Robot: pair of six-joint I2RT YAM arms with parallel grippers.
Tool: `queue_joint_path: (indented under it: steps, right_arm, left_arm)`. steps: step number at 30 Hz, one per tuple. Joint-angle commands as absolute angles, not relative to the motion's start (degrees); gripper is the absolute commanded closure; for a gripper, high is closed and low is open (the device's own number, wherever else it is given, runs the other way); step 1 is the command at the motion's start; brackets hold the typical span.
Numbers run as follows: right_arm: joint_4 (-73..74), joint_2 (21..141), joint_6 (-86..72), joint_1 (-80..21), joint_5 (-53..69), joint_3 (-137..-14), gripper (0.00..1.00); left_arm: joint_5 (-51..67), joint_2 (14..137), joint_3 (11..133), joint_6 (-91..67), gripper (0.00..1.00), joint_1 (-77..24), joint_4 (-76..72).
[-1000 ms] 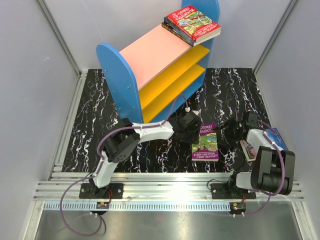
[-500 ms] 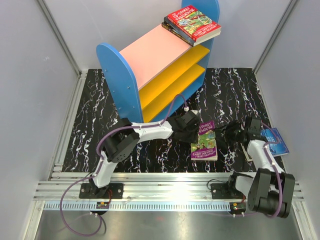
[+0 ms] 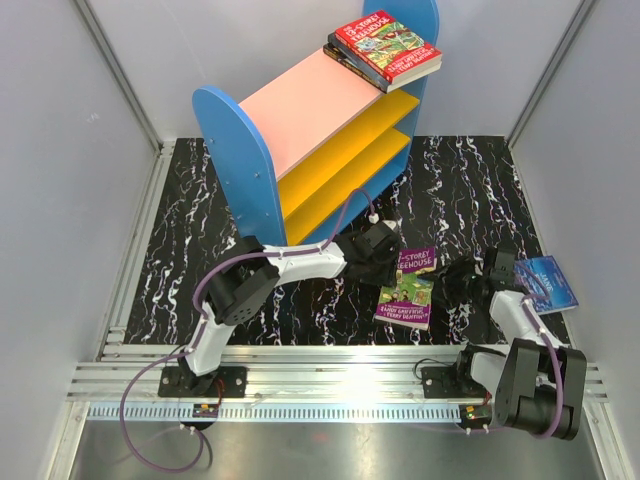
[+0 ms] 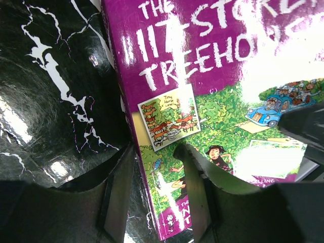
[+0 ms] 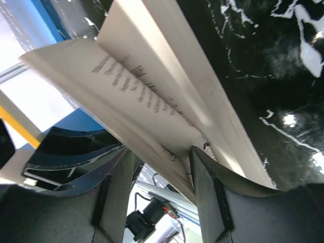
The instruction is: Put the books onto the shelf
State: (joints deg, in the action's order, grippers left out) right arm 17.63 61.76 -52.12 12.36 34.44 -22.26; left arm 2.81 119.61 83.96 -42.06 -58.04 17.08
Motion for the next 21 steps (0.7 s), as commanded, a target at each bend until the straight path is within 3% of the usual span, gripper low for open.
queue_joint_path:
  steps: [1, 7, 10, 12, 14, 18, 21]
  right_arm:
    - [20.4, 63.6, -47.7, 11.5, 33.8, -22.7, 0.45]
    - [19.9, 62.9, -47.4, 11.5, 33.9, -21.3, 0.49]
    - [19.0, 62.8, -47.5, 11.6, 34.4, -20.2, 0.57]
    - [20.0, 62.8, -46.5, 11.6, 34.1, -20.3, 0.69]
    - [21.3, 62.6, -45.4, 11.5, 33.7, -21.1, 0.83]
    - [27.0, 60.7, -42.2, 11.5, 32.8, -23.6, 0.98]
    - [30.7, 58.5, -41.7, 11.6, 33.1, -26.2, 1.0]
  left_arm:
    - [3.9, 119.4, 83.8, -41.8, 0.55, -58.9, 16.9]
    - [4.1, 118.6, 83.1, -42.2, 0.55, -58.9, 17.1]
    - [4.5, 117.5, 83.3, -42.5, 0.55, -58.9, 17.3]
    - [5.3, 116.6, 83.3, -42.9, 0.52, -58.9, 17.5]
    - [6.2, 114.5, 82.6, -43.2, 0.45, -58.9, 16.6]
    - [10.4, 111.0, 81.1, -44.6, 0.3, -58.8, 14.6]
    - [13.3, 107.8, 78.7, -45.4, 0.22, -58.8, 12.2]
